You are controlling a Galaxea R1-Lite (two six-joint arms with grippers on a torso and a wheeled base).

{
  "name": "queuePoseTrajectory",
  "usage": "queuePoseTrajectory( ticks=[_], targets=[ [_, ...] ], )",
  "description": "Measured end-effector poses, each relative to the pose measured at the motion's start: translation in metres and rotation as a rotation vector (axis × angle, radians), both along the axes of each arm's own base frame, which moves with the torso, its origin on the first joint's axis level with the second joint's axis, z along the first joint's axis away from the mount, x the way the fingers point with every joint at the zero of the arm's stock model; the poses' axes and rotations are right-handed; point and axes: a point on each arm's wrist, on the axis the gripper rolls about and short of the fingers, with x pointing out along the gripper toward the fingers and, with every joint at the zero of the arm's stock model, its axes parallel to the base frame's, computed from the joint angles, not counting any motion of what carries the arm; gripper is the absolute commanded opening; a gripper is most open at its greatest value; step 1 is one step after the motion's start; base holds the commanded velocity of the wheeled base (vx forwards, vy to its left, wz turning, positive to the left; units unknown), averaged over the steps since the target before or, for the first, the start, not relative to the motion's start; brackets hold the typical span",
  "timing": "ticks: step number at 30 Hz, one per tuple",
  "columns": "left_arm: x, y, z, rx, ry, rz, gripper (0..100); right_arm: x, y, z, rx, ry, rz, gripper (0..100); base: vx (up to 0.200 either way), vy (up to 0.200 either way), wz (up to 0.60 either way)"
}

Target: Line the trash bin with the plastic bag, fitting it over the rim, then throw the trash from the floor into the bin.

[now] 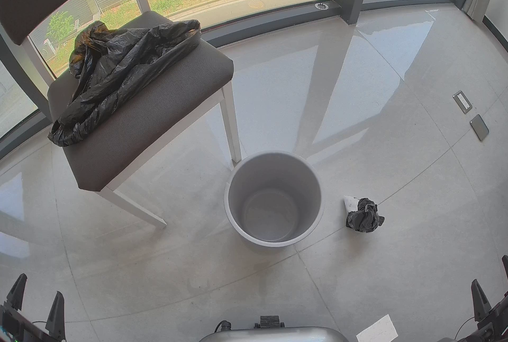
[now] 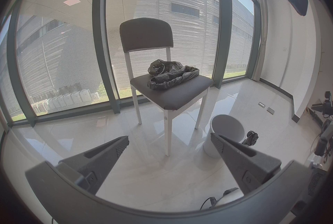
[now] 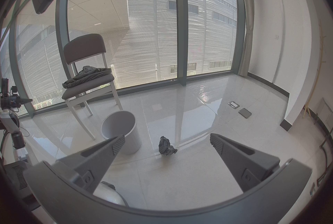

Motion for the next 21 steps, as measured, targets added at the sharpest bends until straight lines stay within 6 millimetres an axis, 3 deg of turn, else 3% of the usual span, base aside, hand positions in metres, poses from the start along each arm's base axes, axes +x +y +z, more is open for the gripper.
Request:
queuePoseTrajectory(
  ticks=[4,10,14,21],
  targets=[
    [-0.003,0.0,0.017,0.006,-0.04,-0.011,100,0.0,0.0,0.0,0.0,0.0,0.0,100,0.0,0.0,0.0],
    [-0.003,0.002,0.075,-0.002,-0.072,0.046,100,0.0,0.0,0.0,0.0,0.0,0.0,100,0.0,0.0,0.0],
    [0.014,0.003,0.113,-0.05,-0.009,0.095,100,0.0,0.0,0.0,0.0,0.0,0.0,100,0.0,0.0,0.0],
    [0.06,0.004,0.173,-0.21,0.179,0.193,100,0.0,0.0,0.0,0.0,0.0,0.0,100,0.0,0.0,0.0]
  ],
)
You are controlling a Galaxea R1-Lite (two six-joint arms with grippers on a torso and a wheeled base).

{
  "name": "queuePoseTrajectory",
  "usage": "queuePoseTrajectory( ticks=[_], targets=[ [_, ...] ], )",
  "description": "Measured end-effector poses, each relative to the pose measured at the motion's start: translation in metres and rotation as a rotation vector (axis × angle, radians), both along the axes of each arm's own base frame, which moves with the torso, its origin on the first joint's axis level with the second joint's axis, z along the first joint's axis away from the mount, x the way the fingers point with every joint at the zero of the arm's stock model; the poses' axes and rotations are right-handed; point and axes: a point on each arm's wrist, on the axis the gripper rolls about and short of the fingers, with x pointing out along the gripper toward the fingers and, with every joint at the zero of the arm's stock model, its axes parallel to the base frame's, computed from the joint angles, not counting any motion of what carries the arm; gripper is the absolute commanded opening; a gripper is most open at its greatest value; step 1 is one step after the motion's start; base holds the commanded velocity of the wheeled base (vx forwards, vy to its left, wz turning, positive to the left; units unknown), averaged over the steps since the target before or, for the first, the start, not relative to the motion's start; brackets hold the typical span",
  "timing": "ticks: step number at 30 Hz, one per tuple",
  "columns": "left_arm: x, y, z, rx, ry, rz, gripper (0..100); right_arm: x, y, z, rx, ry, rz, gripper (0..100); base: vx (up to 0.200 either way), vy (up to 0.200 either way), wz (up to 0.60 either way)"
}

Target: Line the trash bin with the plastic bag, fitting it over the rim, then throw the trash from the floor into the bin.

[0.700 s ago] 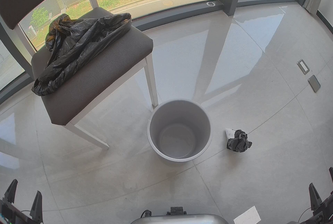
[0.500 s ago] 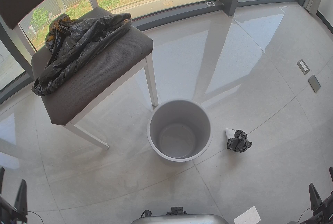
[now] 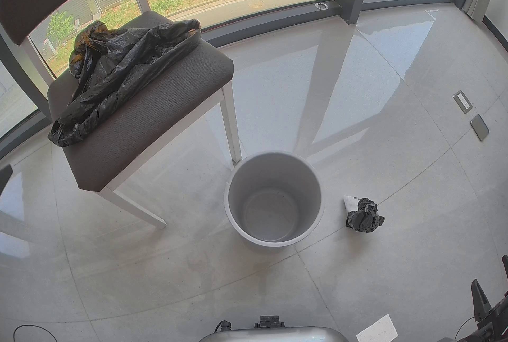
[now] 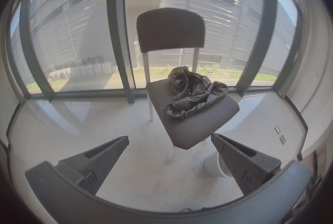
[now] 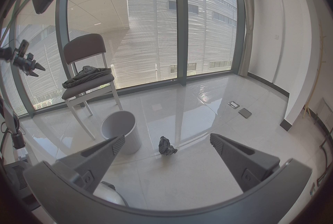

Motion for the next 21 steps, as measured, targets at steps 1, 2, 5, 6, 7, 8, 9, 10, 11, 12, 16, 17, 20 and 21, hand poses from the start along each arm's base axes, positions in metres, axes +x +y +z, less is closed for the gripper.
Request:
queuePoseTrajectory(
  ticks=[1,2,5,6,7,8,9,10,11,12,16,17,20,21],
  targets=[
    [0.006,0.0,0.007,-0.024,0.022,0.012,100,0.0,0.0,0.0,0.0,0.0,0.0,100,0.0,0.0,0.0],
    [0.014,0.0,0.015,-0.051,0.049,0.025,100,0.0,0.0,0.0,0.0,0.0,0.0,100,0.0,0.0,0.0],
    [0.035,0.001,0.036,-0.14,0.113,0.061,100,0.0,0.0,0.0,0.0,0.0,0.0,100,0.0,0.0,0.0],
    [0.042,0.001,0.042,-0.172,0.13,0.07,100,0.0,0.0,0.0,0.0,0.0,0.0,100,0.0,0.0,0.0],
    [0.051,0.002,0.049,-0.209,0.147,0.079,100,0.0,0.0,0.0,0.0,0.0,0.0,100,0.0,0.0,0.0],
    [0.059,0.002,0.055,-0.248,0.168,0.086,100,0.0,0.0,0.0,0.0,0.0,0.0,100,0.0,0.0,0.0],
    [0.067,0.002,0.058,-0.28,0.19,0.092,100,0.0,0.0,0.0,0.0,0.0,0.0,100,0.0,0.0,0.0],
    [0.076,0.003,0.061,-0.318,0.217,0.099,100,0.0,0.0,0.0,0.0,0.0,0.0,100,0.0,0.0,0.0],
    [0.084,0.004,0.063,-0.353,0.246,0.108,100,0.0,0.0,0.0,0.0,0.0,0.0,100,0.0,0.0,0.0],
    [0.092,0.005,0.064,-0.38,0.271,0.117,100,0.0,0.0,0.0,0.0,0.0,0.0,100,0.0,0.0,0.0],
    [0.119,0.009,0.063,-0.426,0.329,0.132,100,0.0,0.0,0.0,0.0,0.0,0.0,100,0.0,0.0,0.0],
    [0.124,0.01,0.062,-0.428,0.337,0.138,100,0.0,0.0,0.0,0.0,0.0,0.0,100,0.0,0.0,0.0],
    [0.14,0.013,0.059,-0.429,0.346,0.154,100,0.0,0.0,0.0,0.0,0.0,0.0,100,0.0,0.0,0.0],
    [0.145,0.014,0.058,-0.428,0.345,0.156,100,0.0,0.0,0.0,0.0,0.0,0.0,100,0.0,0.0,0.0]
  ],
)
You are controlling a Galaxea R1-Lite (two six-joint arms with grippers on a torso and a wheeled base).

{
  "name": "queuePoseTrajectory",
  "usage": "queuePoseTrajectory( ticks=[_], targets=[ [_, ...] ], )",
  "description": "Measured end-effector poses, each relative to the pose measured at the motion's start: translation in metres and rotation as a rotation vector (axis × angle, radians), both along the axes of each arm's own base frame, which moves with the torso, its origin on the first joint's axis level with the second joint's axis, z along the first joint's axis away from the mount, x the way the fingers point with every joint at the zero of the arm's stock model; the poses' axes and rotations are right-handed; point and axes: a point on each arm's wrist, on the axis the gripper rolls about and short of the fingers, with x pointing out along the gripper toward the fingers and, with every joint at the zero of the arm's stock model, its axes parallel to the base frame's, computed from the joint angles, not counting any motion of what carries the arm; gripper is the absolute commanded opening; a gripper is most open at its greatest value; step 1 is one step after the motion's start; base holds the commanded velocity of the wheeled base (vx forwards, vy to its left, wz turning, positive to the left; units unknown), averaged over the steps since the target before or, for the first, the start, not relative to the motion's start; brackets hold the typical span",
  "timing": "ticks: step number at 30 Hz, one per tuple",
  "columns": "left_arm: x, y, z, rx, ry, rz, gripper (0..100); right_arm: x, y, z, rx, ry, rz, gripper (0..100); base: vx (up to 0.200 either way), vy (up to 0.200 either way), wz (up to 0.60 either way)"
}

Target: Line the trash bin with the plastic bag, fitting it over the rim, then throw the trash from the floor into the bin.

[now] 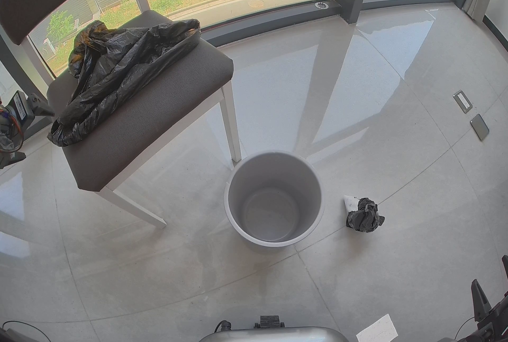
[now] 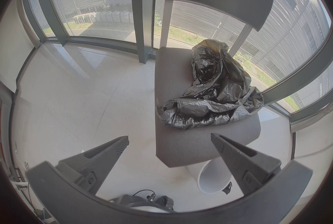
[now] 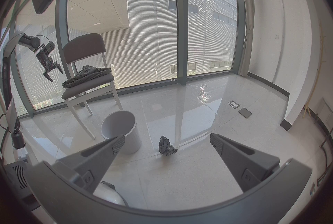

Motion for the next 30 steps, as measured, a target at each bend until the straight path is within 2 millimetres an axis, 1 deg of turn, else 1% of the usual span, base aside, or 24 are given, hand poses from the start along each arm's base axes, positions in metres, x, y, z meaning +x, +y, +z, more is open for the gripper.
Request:
queuePoseTrajectory(
  ticks=[9,16,30],
  targets=[
    [0.03,0.002,-0.013,0.005,0.036,0.008,100,0.0,0.0,0.0,0.0,0.0,0.0,100,0.0,0.0,0.0],
    [0.048,0.008,-0.022,0.003,0.047,0.029,100,0.0,0.0,0.0,0.0,0.0,-0.001,100,0.0,0.0,0.0],
    [0.063,0.016,-0.036,0.003,0.071,0.054,100,0.0,0.0,0.0,0.0,0.0,0.0,100,0.0,0.0,0.0]
  ],
)
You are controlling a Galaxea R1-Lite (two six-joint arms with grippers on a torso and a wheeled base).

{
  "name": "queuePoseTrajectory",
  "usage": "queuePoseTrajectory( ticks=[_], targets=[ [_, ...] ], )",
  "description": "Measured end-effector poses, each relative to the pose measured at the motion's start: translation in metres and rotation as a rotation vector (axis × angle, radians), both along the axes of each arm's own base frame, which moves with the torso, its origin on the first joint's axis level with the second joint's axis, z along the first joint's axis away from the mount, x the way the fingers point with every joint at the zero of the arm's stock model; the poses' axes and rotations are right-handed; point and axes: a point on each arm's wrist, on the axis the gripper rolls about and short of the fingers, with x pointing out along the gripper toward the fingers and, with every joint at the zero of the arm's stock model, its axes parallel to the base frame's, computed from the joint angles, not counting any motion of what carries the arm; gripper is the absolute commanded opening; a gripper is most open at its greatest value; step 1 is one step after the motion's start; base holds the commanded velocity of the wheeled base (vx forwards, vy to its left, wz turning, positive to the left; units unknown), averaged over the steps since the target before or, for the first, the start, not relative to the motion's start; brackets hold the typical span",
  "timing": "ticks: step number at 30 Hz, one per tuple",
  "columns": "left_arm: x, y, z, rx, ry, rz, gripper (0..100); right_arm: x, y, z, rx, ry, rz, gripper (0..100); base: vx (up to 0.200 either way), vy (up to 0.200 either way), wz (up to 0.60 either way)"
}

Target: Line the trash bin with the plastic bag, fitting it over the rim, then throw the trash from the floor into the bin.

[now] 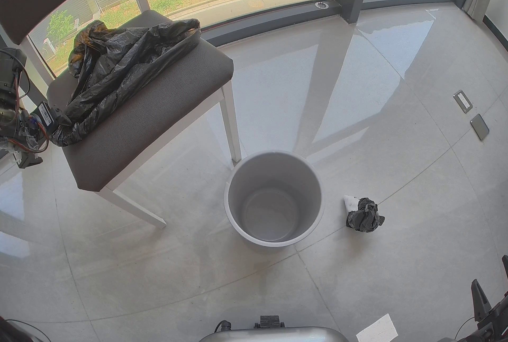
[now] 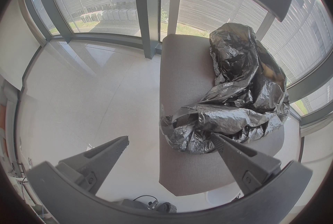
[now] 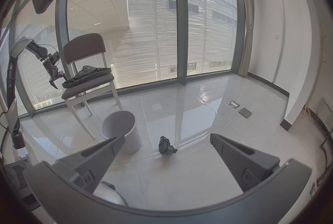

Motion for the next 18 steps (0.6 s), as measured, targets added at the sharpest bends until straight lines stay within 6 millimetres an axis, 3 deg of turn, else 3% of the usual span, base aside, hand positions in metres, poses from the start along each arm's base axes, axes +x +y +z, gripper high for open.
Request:
queuePoseTrajectory(
  ticks=[18],
  targets=[
    [0.021,0.015,-0.01,-0.006,-0.036,0.043,100,0.0,0.0,0.0,0.0,0.0,0.0,100,0.0,0.0,0.0]
  ],
)
